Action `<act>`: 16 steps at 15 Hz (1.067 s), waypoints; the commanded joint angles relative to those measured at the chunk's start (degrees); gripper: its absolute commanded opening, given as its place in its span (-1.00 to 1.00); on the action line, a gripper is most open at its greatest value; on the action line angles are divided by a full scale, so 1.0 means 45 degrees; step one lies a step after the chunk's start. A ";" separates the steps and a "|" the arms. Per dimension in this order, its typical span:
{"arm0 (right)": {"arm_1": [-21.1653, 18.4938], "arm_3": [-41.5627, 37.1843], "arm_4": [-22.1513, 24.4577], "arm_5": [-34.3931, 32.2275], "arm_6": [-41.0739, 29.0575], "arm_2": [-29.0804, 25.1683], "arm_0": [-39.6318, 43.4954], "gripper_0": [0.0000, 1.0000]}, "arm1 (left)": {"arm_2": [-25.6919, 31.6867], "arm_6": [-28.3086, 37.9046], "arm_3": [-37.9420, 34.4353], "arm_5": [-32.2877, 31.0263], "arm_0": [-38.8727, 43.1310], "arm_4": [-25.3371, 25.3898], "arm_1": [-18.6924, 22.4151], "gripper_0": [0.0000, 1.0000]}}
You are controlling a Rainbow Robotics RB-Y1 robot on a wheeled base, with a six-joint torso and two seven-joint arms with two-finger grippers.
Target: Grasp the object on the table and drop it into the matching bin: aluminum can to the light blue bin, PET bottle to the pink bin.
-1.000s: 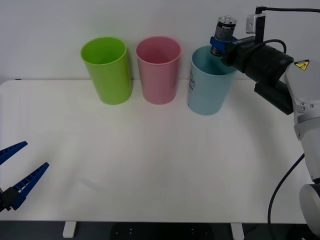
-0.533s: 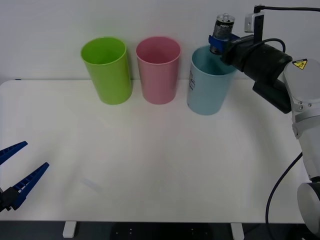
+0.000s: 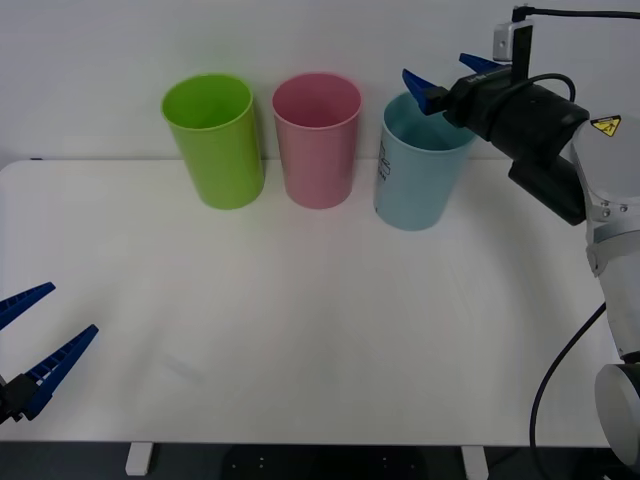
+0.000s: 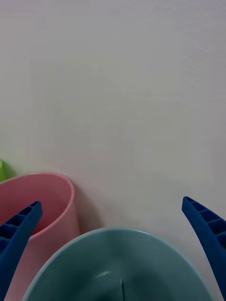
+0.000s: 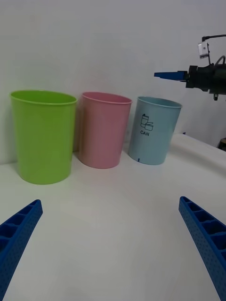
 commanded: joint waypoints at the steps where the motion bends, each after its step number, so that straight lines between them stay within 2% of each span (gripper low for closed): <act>1: 0.0000 -0.0150 -0.0178 -0.0232 0.0095 -0.0220 0.0045 1.00 | 0.0000 0.0000 0.0000 0.0000 0.0000 0.0000 0.0000 1.00; 2: 0.0000 -0.0364 -0.0237 -0.0369 0.0095 -0.0338 0.0162 1.00 | 0.0000 0.0000 0.0000 0.0000 0.0000 0.0000 0.0000 1.00; 6: 0.0000 -0.3001 -0.0471 -0.0505 0.0017 -0.0240 0.2135 1.00 | 0.0000 0.0000 0.0000 0.0000 0.0000 0.0000 0.0000 1.00; 12: -0.0039 -0.6732 -0.0999 -0.1892 0.0056 -0.0260 0.5318 1.00 | 0.0000 0.0000 0.0000 0.0000 0.0000 0.0000 0.0000 1.00; 16: -0.0059 -0.8196 -0.1389 -0.3005 0.0310 -0.0513 0.6978 1.00 | 0.0000 0.0000 0.0000 0.0000 0.0000 0.0000 0.0000 1.00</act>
